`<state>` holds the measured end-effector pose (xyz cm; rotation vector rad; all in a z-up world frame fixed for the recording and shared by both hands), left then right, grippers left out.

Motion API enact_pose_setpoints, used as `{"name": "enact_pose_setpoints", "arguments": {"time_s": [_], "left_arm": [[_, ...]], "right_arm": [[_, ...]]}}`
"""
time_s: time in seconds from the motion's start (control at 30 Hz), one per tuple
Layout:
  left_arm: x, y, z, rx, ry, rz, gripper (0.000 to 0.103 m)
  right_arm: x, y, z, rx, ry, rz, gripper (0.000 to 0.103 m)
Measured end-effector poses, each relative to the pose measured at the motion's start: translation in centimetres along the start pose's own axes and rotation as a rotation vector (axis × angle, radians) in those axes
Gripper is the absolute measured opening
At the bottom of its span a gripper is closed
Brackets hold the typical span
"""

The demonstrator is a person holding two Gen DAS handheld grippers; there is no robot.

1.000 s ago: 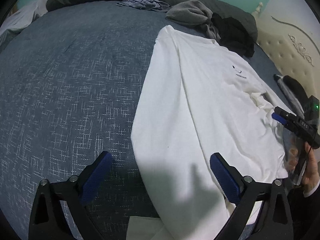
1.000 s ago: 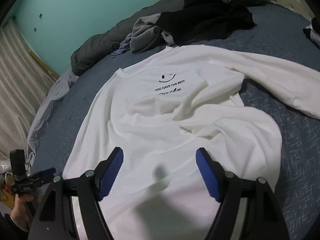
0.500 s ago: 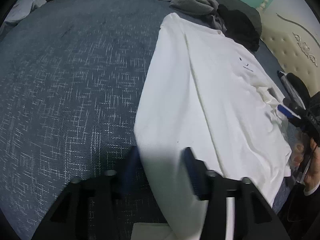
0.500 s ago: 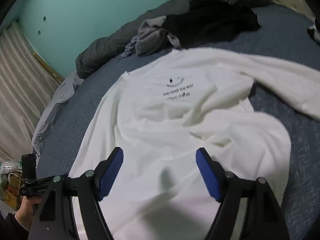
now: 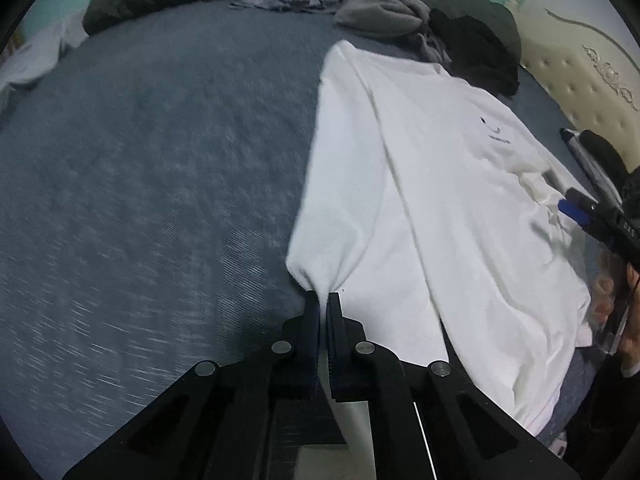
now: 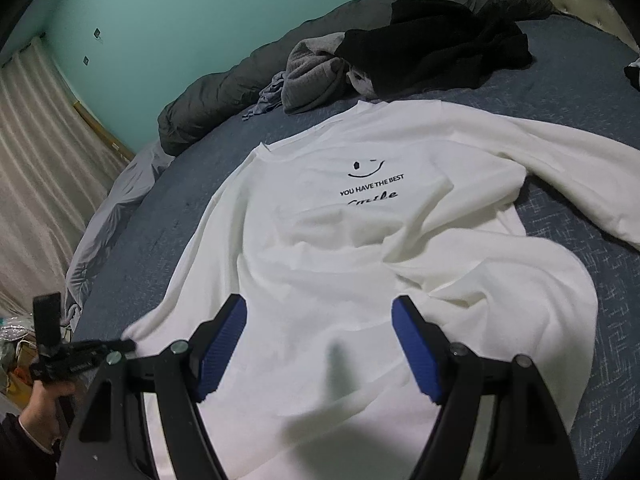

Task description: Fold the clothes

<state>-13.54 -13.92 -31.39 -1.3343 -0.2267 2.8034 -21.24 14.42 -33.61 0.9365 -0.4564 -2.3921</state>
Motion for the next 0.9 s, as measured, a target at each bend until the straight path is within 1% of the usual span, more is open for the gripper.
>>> {"name": "enact_pose_setpoints", "arguments": {"time_s": [0.1,0.3,0.47,0.6,0.77,0.9], "left_arm": [[-1.0,1.8,1.6,0.011,-0.018,0.046,0.003],[-3.1,7.6,6.6,0.032,-0.054,0.165,0.003],[-3.7,12.3,11.1,0.004,-0.088,0.255,0.003],[-3.7,15.2,13.8,-0.010,-0.101,0.301,0.003],[-1.2,17.0,13.4,-0.077,-0.073,0.280,0.003],[0.9,18.3,13.0,-0.131,-0.050,0.261,0.005]], "right_arm": [[0.1,0.0,0.1,0.004,-0.002,0.003,0.076],[0.4,-0.1,0.3,0.007,-0.006,-0.002,0.076],[1.0,-0.1,0.4,0.010,-0.004,-0.004,0.076],[1.6,0.0,0.6,0.009,0.000,-0.004,0.076],[2.5,0.0,0.4,-0.004,0.012,-0.008,0.076],[2.9,-0.2,0.1,-0.003,0.024,-0.012,0.076]]}}
Point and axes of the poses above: each gripper's, at about its wrist camera, not at the fingertips, and x roughly the way its jaws point, y to its left, z to its top, the point moved 10 cm from there along x, roughly the way its jaws point, and after that the axes turned 11 degrees about -y, right-handed, at the moved point
